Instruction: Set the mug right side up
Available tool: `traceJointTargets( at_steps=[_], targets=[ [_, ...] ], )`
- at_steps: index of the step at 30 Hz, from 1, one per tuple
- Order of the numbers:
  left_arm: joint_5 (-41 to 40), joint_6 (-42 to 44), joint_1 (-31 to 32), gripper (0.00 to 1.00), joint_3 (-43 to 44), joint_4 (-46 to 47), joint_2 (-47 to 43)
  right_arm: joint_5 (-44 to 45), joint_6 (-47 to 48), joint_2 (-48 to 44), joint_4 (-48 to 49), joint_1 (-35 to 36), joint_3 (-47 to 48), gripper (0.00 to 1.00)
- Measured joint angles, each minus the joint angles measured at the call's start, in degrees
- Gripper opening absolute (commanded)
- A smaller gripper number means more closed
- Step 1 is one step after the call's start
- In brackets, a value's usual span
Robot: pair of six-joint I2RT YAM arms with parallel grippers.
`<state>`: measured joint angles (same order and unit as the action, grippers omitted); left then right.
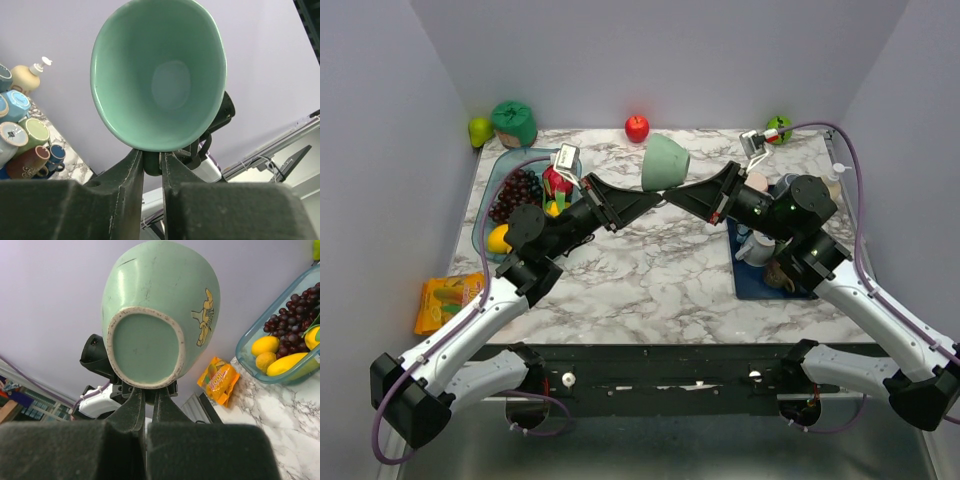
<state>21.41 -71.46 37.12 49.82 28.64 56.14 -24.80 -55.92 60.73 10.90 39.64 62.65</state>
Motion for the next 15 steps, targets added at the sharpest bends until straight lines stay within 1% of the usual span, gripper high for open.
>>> traceJointTargets(
  at_steps=[3, 4, 7, 8, 11, 15],
  targets=[
    [-0.02, -0.52, 0.09, 0.13, -0.02, -0.04, 0.11, 0.37, 0.04, -0.17, 0.55, 0.00, -0.48, 0.01],
    [-0.04, -0.61, 0.13, 0.13, -0.02, 0.00, 0.11, 0.37, 0.15, -0.17, 0.63, 0.00, -0.48, 0.01],
    [-0.04, -0.59, 0.13, 0.21, -0.02, 0.04, 0.13, 0.37, 0.35, -0.20, 0.63, 0.00, -0.48, 0.01],
    [-0.07, -0.59, 0.13, 0.26, -0.02, 0.04, 0.17, 0.37, 0.44, -0.20, 0.61, 0.00, -0.48, 0.01],
    [-0.09, -0.57, 0.17, 0.26, -0.02, 0.22, 0.35, 0.39, 0.50, -0.17, 0.61, 0.00, -0.48, 0.01],
    [-0.55, -0.61, 0.24, 0.00, -0.02, 0.46, 0.74, 0.98, 0.63, -0.13, 0.59, 0.00, -0.66, 0.01]
  ],
)
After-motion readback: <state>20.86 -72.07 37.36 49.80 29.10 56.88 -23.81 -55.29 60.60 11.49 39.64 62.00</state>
